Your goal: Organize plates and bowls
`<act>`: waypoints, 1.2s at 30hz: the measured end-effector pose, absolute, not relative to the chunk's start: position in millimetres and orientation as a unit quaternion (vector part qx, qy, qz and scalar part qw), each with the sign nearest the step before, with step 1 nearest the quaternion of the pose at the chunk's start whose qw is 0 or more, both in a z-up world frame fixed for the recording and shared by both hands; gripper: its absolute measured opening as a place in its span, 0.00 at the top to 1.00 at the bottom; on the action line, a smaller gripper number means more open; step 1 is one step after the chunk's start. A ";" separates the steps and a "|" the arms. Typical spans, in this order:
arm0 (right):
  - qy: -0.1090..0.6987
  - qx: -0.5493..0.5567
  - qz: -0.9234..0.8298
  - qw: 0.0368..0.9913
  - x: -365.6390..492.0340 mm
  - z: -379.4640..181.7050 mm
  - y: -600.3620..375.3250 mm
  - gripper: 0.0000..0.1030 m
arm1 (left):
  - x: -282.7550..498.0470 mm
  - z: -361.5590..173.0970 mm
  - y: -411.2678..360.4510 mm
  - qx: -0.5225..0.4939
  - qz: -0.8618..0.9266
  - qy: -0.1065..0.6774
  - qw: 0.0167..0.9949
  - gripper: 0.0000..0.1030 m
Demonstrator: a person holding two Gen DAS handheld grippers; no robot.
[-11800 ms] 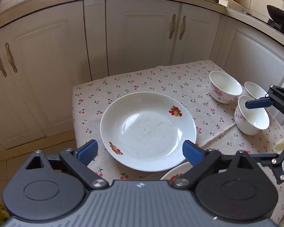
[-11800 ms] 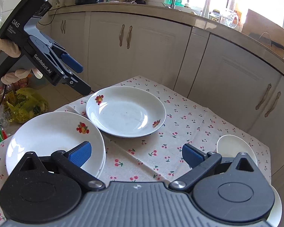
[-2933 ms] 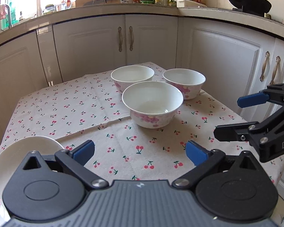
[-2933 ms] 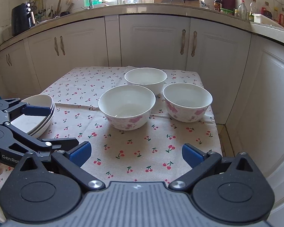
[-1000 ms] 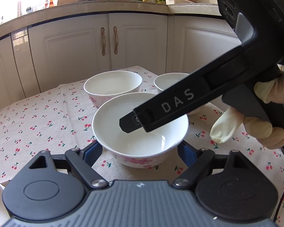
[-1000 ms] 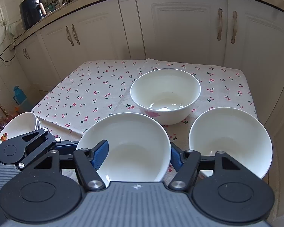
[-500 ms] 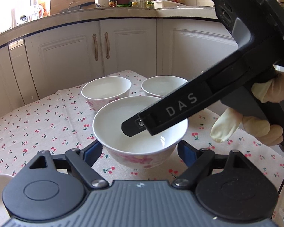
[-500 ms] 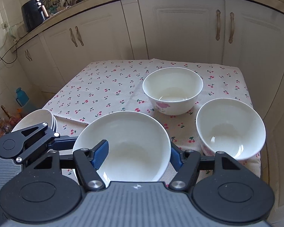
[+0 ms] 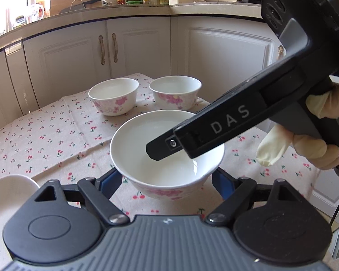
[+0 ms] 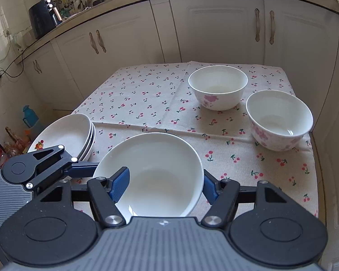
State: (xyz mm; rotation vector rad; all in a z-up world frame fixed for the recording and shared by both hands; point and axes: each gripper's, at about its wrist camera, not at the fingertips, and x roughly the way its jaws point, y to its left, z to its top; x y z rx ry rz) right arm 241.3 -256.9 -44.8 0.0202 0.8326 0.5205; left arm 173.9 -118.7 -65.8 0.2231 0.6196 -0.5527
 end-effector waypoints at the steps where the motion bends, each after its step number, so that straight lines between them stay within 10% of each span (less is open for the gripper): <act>1: 0.401 0.010 0.250 0.881 237.5 -45.5 -256.0 0.29 | 171.2 -66.4 -117.7 0.110 -0.269 0.302 0.908 0.17; 36: 0.427 0.035 0.233 0.873 200.2 -61.8 -249.0 0.29 | 137.7 -70.9 -102.7 0.098 -0.303 0.333 0.887 0.17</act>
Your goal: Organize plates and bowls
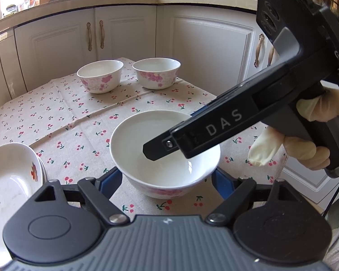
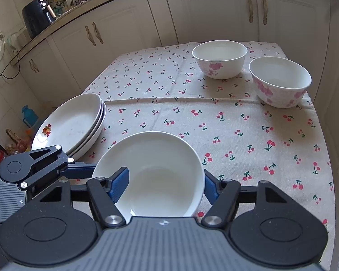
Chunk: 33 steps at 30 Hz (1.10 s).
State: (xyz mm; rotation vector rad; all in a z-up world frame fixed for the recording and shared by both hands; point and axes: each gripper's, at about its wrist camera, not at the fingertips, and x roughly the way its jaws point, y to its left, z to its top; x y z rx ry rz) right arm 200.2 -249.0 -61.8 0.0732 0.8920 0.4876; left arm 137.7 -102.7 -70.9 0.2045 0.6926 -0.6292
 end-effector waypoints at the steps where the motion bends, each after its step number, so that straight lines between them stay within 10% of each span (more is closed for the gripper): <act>1: 0.428 0.036 0.233 0.872 200.5 -61.5 -248.8 0.28 | 140.4 -71.6 -102.9 0.097 -0.303 0.334 0.887 0.17; 13: 0.407 0.043 0.243 0.879 196.6 -59.2 -245.2 0.00 | 139.2 -75.3 -101.1 0.099 -0.311 0.325 0.888 0.09; 33: 0.317 -0.024 0.147 0.937 164.8 -35.7 -253.2 0.00 | 121.3 -54.7 -82.8 0.096 -0.313 0.326 0.887 0.07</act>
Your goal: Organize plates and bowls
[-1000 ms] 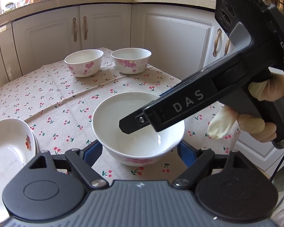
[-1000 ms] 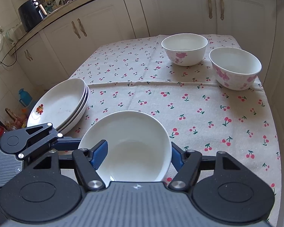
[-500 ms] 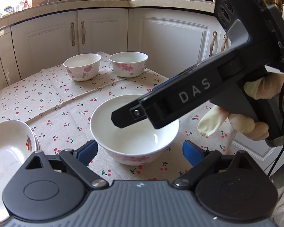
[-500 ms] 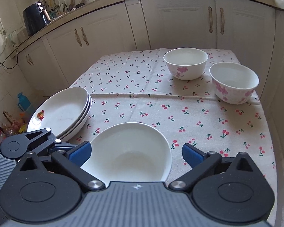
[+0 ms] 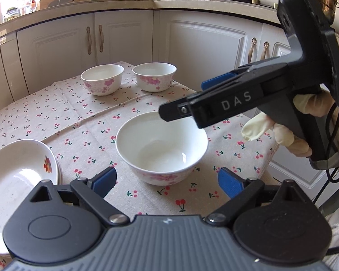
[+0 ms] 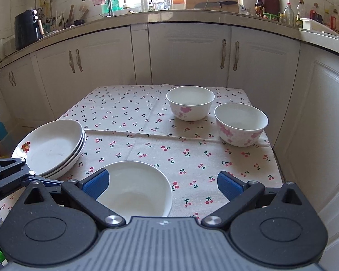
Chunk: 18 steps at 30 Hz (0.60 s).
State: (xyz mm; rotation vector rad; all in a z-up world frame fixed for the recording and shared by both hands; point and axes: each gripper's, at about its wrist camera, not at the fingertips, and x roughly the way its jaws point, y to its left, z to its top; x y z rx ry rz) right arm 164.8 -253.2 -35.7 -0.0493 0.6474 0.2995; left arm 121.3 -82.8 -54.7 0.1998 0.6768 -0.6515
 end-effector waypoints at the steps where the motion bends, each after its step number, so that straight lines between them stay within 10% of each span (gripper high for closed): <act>1: 0.314 -0.031 0.140 0.939 164.1 -35.1 -253.8 0.00 | 122.0 -51.7 -80.7 0.093 -0.314 0.325 0.887 0.07; 18: 0.303 -0.064 0.056 0.949 193.4 -40.4 -279.1 0.00 | 191.4 -2.6 -85.5 0.105 -0.314 0.334 0.883 0.07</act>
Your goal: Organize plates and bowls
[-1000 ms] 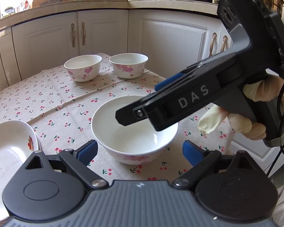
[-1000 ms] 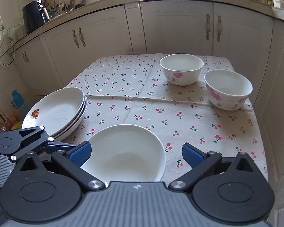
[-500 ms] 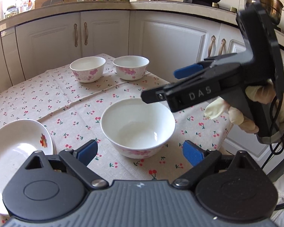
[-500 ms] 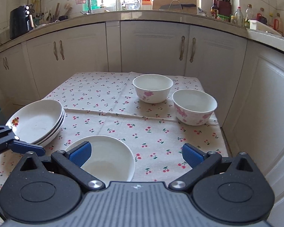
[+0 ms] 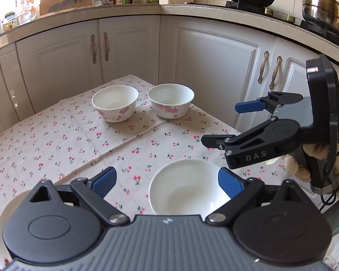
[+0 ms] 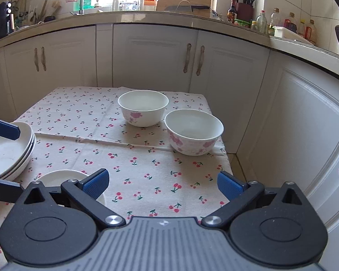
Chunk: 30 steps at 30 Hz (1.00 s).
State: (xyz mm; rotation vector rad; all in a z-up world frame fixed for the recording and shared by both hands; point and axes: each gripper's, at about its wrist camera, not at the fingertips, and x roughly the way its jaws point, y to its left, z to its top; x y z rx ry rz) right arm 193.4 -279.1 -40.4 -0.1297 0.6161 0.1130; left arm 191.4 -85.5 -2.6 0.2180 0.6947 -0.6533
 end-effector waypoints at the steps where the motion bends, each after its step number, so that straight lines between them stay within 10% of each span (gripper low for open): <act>1: 0.301 -0.063 0.057 0.950 197.5 -40.8 -281.1 0.00 | 199.0 -0.4 -88.9 0.106 -0.317 0.334 0.881 0.07; 30: 0.307 -0.075 0.045 0.948 295.6 -77.7 -320.2 0.00 | 405.2 -4.8 -222.0 0.123 -0.373 0.388 0.834 0.09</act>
